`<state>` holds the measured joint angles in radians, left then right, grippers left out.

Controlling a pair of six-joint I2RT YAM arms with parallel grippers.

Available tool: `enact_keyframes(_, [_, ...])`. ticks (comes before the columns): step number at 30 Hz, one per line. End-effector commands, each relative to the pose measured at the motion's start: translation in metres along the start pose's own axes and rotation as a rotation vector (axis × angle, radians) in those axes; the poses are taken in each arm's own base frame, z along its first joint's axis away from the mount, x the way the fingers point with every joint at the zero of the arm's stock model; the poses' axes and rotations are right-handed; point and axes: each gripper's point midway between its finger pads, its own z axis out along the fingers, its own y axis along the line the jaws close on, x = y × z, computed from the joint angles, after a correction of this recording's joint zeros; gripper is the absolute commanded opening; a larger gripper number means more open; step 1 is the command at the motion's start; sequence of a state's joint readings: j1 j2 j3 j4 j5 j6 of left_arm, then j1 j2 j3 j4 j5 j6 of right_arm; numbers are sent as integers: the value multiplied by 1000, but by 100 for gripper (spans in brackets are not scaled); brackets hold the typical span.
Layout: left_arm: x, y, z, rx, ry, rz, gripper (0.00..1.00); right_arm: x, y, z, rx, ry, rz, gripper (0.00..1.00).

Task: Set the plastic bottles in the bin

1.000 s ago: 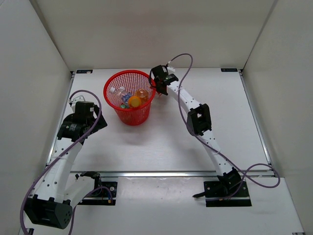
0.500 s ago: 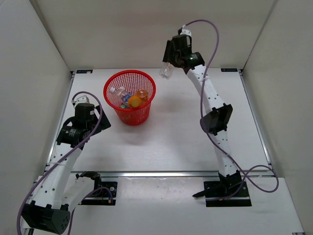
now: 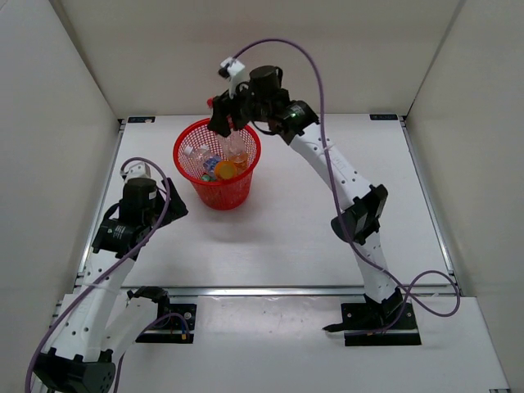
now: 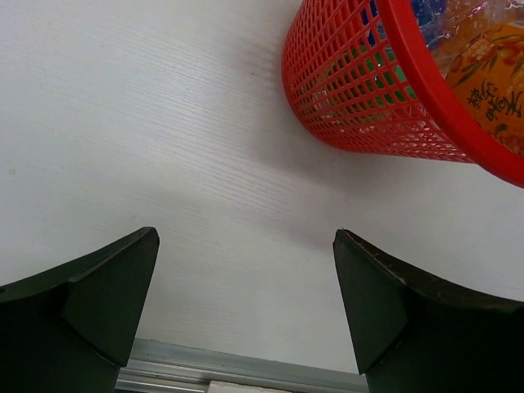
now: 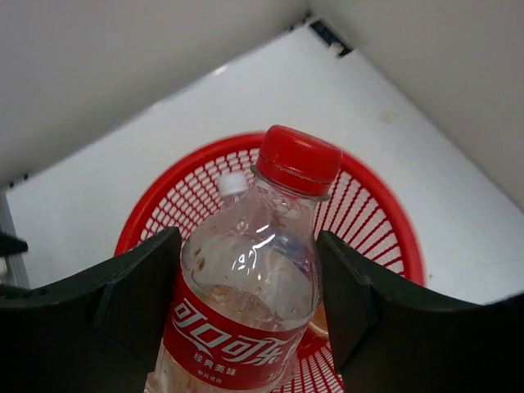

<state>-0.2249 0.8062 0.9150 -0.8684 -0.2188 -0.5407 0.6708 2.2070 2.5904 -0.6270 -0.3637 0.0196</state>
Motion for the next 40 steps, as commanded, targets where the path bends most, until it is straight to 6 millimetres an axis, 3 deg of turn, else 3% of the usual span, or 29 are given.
enact_keyframes(1, [6, -4, 2, 24, 19, -6, 98, 32, -7, 11, -36, 72, -61, 25])
enact_keyframes(2, [6, -5, 1, 27, 20, 2, 99, 37, -4, 14, -34, 85, -75, 29])
enact_keyframes(5, [9, -7, 2, 31, 38, -4, 99, 51, -6, 19, 19, 127, -110, 73])
enact_keyframes(6, [11, -9, 2, 43, 43, 1, 98, 52, -7, 18, 39, 134, -110, 81])
enact_keyframes(7, [10, -7, 2, 38, 35, -3, 99, 56, -5, 18, 39, 146, -111, 99])
enact_keyframes(10, [8, -8, 1, 36, 36, -3, 99, 45, -3, 6, 59, 131, -73, 99])
enact_keyframes(13, [5, -6, -5, 34, 34, -4, 99, 15, -4, -21, 81, 80, -45, 99])
enact_keyframes(14, [5, -8, -6, 40, 31, -3, 99, 17, -4, -27, 95, 97, -34, 99])
enact_keyframes(16, [11, -5, -7, 35, 45, -1, 99, 0, -7, -56, 162, 86, -31, 100])
enact_keyframes(19, [10, -4, -16, 43, 27, -17, 99, 14, -21, -101, 260, 180, 25, 99])
enact_keyframes(20, [14, -2, -15, 36, 36, -12, 99, 13, -30, -127, 314, 192, 74, 99])
enact_keyframes(21, [16, 2, -16, 22, 35, -16, 99, 25, -35, -153, 359, 231, 126, 100])
enact_keyframes(22, [21, 2, -17, 27, 48, -6, 98, 54, -52, -164, 406, 299, 181, 99])
enact_keyframes(23, [23, 4, -15, 19, 48, -7, 99, 75, -62, -188, 459, 332, 231, 100])
enact_keyframes(24, [28, 5, -14, 18, 58, -5, 99, 71, -58, -212, 483, 294, 260, 99])
enact_keyframes(25, [33, 5, -13, 21, 62, 2, 99, 89, -61, -236, 515, 287, 289, 99])
enact_keyframes(26, [31, 5, -14, 25, 44, -6, 98, 130, -62, -244, 528, 354, 330, 99])
enact_keyframes(27, [34, 9, -13, 5, 37, -13, 99, 119, -65, -271, 578, 270, 331, 99])
enact_keyframes(29, [34, 14, -12, -17, 24, -19, 99, 163, -76, -305, 701, 299, 400, 99])
enact_keyframes(31, [39, 21, -8, -41, 24, -17, 99, 186, -70, -338, 762, 327, 432, 99])
enact_keyframes(32, [41, 21, -5, -42, 31, -20, 98, 211, -70, -354, 804, 361, 479, 99])
enact_keyframes(33, [44, 22, -4, -39, 27, -20, 99, 230, -73, -363, 829, 385, 503, 99])
enact_keyframes(34, [45, 21, -2, -31, 25, -24, 99, 232, -67, -368, 819, 370, 491, 100])
enact_keyframes(36, [43, 23, -5, -39, 3, -36, 99, 258, -63, -376, 826, 393, 519, 99])
enact_keyframes(40, [44, 29, -8, -57, -6, -20, 98, 269, -55, -384, 841, 384, 482, 99])
